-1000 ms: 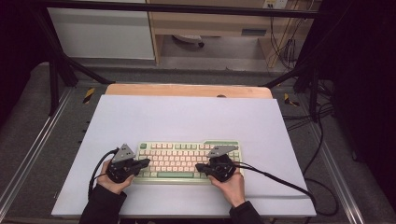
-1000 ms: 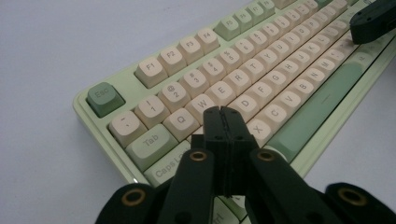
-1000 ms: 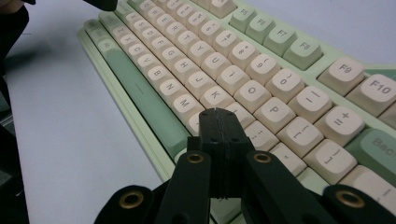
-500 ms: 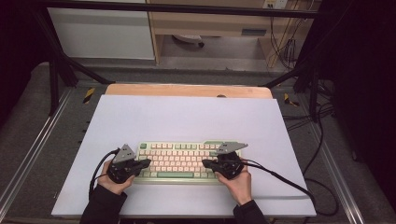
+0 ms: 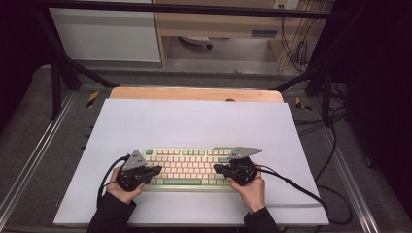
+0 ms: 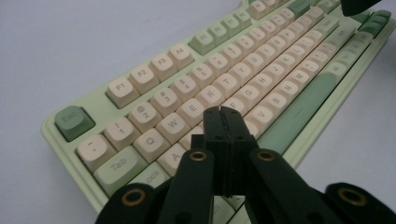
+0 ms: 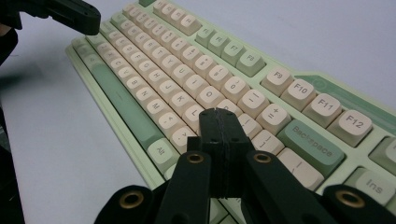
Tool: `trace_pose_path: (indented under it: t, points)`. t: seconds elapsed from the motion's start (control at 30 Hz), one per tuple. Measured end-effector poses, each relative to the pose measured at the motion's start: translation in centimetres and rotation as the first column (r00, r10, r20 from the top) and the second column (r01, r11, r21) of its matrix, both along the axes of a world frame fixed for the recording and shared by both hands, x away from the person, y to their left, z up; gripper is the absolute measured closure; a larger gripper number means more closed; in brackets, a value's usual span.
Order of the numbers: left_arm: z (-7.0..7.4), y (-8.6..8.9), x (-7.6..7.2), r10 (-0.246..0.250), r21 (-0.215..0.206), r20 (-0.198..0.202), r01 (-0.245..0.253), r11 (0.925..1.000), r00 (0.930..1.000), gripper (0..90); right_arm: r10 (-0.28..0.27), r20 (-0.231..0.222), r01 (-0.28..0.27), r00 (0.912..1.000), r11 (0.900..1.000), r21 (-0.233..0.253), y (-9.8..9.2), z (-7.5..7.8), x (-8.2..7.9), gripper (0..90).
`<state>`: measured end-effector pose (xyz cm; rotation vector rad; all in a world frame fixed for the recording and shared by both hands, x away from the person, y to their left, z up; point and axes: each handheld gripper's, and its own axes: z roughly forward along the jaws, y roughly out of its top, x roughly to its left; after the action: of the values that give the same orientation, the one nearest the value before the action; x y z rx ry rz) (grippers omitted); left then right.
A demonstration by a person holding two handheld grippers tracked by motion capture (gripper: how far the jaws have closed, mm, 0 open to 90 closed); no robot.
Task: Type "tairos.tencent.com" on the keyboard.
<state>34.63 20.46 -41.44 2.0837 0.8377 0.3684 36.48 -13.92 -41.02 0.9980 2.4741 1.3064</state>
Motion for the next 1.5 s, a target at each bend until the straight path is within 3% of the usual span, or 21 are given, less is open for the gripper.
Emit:
trace_pose_path:
  t: [0.47, 1.07, 1.5]
  points:
    - [-0.7, -3.1, 0.2, -0.056, 0.036, -0.018, 0.057, 0.9977, 0.9982, 90.0, 0.0, -0.002, 0.0, 1.0, 1.0, 0.004, -0.2, 0.1, 0.0, 90.0]
    - [-1.8, -3.2, 0.4, -0.059, 0.053, -0.028, 0.061, 0.9967, 0.9978, 89.9, 0.001, -0.003, 0.0, 1.0, 1.0, 0.007, -0.1, 0.1, -0.1, 90.0]
    - [-1.0, -2.5, 0.0, -0.058, 0.04, -0.011, 0.058, 0.9975, 0.9983, 90.0, -0.001, 0.005, 0.001, 1.0, 1.0, 0.021, -0.3, 0.4, -0.1, 90.0]
